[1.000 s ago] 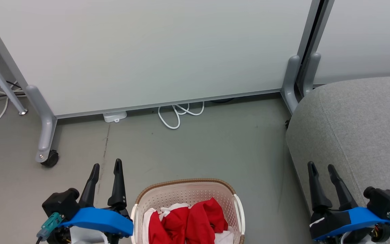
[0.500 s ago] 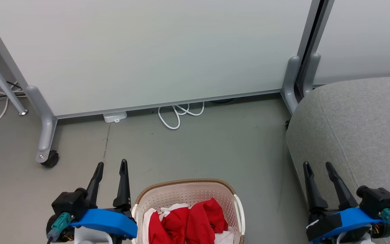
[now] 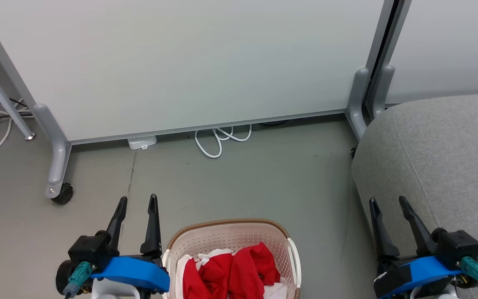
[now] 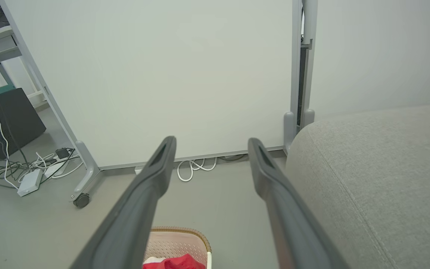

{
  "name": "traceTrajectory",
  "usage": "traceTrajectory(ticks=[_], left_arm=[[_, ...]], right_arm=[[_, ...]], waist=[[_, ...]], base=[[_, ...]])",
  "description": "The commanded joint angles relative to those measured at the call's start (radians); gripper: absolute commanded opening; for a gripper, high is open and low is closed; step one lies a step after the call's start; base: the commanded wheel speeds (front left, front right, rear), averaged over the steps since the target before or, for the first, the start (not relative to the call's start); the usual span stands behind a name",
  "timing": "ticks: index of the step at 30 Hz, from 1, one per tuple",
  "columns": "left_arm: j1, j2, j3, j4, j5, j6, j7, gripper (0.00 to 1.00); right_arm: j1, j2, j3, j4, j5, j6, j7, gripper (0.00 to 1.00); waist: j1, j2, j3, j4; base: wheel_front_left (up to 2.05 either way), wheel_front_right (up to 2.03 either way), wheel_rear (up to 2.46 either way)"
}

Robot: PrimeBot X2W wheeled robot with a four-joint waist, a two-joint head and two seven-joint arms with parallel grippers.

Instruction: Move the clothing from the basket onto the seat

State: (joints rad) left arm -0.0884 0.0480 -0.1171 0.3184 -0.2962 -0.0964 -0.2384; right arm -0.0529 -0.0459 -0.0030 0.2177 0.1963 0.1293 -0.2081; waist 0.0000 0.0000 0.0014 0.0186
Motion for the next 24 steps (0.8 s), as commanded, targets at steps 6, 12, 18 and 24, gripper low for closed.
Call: traceTrajectory(ticks=[6, 12, 18, 24], left_arm=[[-0.014, 0.004, -0.010, -0.009, 0.027, 0.003, -0.015, 1.00], [-0.013, 0.004, -0.014, -0.003, 0.051, 0.002, -0.024, 1.00], [-0.015, 0.004, -0.018, 0.002, 0.056, 0.000, -0.028, 1.00], [-0.012, 0.004, -0.018, 0.005, 0.050, -0.001, -0.028, 1.00]], right_arm=[[0.011, -0.007, -0.002, -0.006, -0.059, 0.002, -0.015, 1.00], [0.012, -0.007, -0.003, -0.005, -0.092, 0.002, -0.022, 1.00], [0.013, -0.007, -0.004, -0.002, -0.099, 0.002, -0.023, 1.00], [0.011, -0.007, -0.004, 0.003, -0.090, 0.002, -0.024, 1.00]], waist=[[0.0000, 0.0000, 0.000, 0.003], [0.0000, 0.0000, 0.000, 0.004], [0.0000, 0.0000, 0.000, 0.005], [0.0000, 0.0000, -0.002, 0.006]], base=[[0.00, 0.00, 0.00], [0.00, 0.00, 0.00], [0.00, 0.00, 0.00], [0.00, 0.00, 0.00]])
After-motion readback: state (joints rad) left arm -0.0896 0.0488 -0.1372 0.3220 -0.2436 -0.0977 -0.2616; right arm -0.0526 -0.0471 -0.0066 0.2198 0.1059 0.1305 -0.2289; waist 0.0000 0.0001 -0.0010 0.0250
